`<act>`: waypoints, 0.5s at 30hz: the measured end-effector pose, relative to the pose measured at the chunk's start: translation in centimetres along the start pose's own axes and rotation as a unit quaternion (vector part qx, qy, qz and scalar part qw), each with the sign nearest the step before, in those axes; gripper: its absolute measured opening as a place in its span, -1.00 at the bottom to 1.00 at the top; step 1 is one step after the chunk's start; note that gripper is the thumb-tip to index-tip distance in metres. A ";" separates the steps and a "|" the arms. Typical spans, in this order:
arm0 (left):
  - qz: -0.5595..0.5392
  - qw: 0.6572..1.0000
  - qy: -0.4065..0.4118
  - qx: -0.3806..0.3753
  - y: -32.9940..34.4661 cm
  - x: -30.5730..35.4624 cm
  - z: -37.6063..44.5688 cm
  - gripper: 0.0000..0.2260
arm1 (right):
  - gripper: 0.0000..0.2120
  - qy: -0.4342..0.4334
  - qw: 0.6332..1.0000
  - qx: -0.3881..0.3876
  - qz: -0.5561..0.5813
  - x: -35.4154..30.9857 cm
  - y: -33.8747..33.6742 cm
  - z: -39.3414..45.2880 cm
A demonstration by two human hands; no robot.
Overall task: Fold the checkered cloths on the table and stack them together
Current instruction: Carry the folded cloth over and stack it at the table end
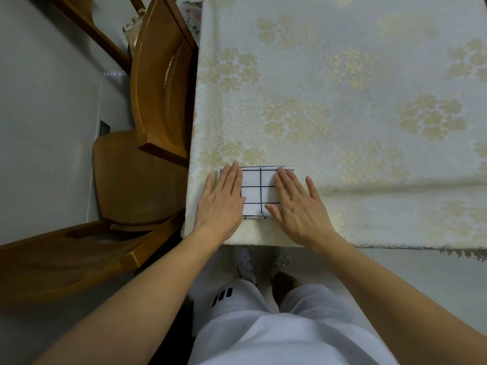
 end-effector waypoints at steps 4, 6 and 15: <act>-0.009 1.000 -0.009 -0.013 0.9 -0.3 0.7 -0.42 | -0.28 0.000 1.000 -0.012 0.007 0.3 0.4 0.8; -0.015 1.000 -0.011 -0.016 1.3 -0.3 0.9 -0.42 | -0.28 -0.002 1.000 -0.017 0.011 0.4 0.6 1.0; -0.021 1.000 -0.001 -0.018 1.6 -0.6 0.8 -0.40 | -0.28 0.000 0.999 -0.028 0.028 0.5 0.9 1.3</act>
Point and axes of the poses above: each hand's wrist, its own z-axis towards the middle knuckle, its own y-axis out of the palm, x = y × z, the point moved 9 cm from there along z, towards the middle knuckle, and after that the axes turned 6 degrees about -z, right-handed, at the moved point
